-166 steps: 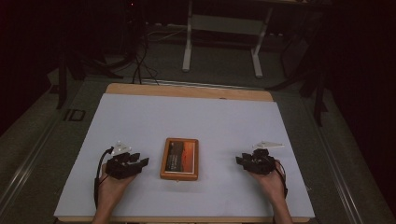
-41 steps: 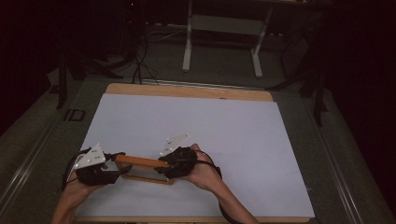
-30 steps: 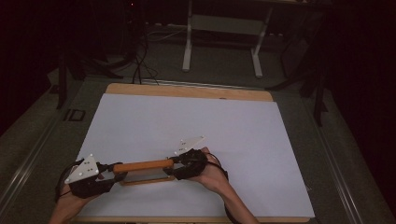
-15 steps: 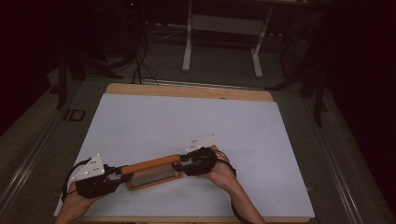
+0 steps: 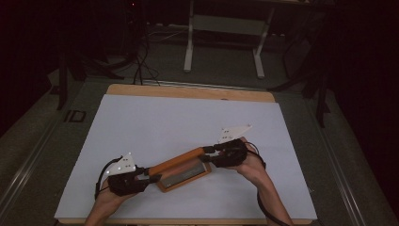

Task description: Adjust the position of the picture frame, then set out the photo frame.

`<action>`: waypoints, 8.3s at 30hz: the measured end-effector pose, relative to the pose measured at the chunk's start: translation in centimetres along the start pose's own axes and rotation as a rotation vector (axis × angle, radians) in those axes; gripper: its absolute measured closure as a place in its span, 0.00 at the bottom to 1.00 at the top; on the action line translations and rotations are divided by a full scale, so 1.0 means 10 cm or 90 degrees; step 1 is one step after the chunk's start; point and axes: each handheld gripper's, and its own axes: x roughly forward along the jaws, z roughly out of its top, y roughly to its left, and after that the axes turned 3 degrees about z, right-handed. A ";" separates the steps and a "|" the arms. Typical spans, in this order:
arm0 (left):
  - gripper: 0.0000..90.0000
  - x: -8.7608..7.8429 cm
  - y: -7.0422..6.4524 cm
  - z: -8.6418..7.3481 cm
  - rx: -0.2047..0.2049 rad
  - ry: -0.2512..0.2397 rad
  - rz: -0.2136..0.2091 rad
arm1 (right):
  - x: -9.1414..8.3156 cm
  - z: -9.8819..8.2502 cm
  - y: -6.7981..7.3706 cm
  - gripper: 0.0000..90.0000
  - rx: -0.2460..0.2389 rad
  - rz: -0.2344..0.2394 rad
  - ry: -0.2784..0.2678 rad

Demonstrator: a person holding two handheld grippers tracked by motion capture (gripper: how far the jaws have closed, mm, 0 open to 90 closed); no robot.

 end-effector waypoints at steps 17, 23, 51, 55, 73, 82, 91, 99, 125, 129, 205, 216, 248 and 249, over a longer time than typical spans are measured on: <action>0.43 0.10 -0.10 0.13 0.046 -0.012 0.034 | -0.17 0.26 0.07 0.77 -0.081 -0.042 0.020; 0.46 0.13 -0.09 0.55 0.091 -0.007 0.031 | -0.12 0.36 0.14 0.77 -0.112 -0.045 0.028; 0.76 0.05 -0.13 0.48 0.153 0.037 0.017 | 0.02 -0.07 -0.02 0.36 0.024 -0.022 -0.047; 0.76 -0.01 -0.10 0.41 0.138 0.031 0.019 | 0.08 -0.19 -0.03 0.35 0.046 -0.022 -0.048; 0.75 -0.20 0.13 0.03 0.027 -0.010 0.007 | 0.70 -0.39 0.12 0.74 0.103 0.111 -0.061; 0.76 -0.06 0.10 0.03 -0.002 -0.016 0.007 | 0.62 -0.41 0.08 0.73 0.125 0.099 -0.083; 0.74 0.21 0.06 0.11 -0.047 -0.029 -0.002 | 0.33 -0.50 0.01 0.73 0.164 0.057 -0.096; 0.72 0.50 -0.01 0.17 -0.080 -0.022 -0.013 | 0.12 -0.59 -0.02 0.73 0.190 0.020 -0.092; 0.66 0.86 0.00 0.16 -0.151 0.012 -0.009 | 0.05 -0.76 -0.14 0.71 0.292 -0.024 -0.079; 0.63 0.88 -0.01 0.16 -0.155 0.014 0.023 | 0.08 -0.75 -0.18 0.70 0.303 -0.042 -0.066; 0.41 0.42 0.07 0.34 -0.177 -0.037 0.203 | 0.14 -0.37 -0.27 1.00 0.185 -0.267 -0.072; 0.38 0.39 0.04 0.37 -0.156 -0.036 0.170 | 0.43 -0.30 -0.45 1.00 0.184 -0.287 -0.034; 0.39 0.40 0.02 0.37 -0.166 -0.032 0.125 | 0.45 -0.47 -0.66 1.00 0.222 -0.310 0.000; 0.39 0.41 0.02 0.37 -0.167 -0.032 0.122 | 0.45 -0.48 -0.67 1.00 0.225 -0.309 0.000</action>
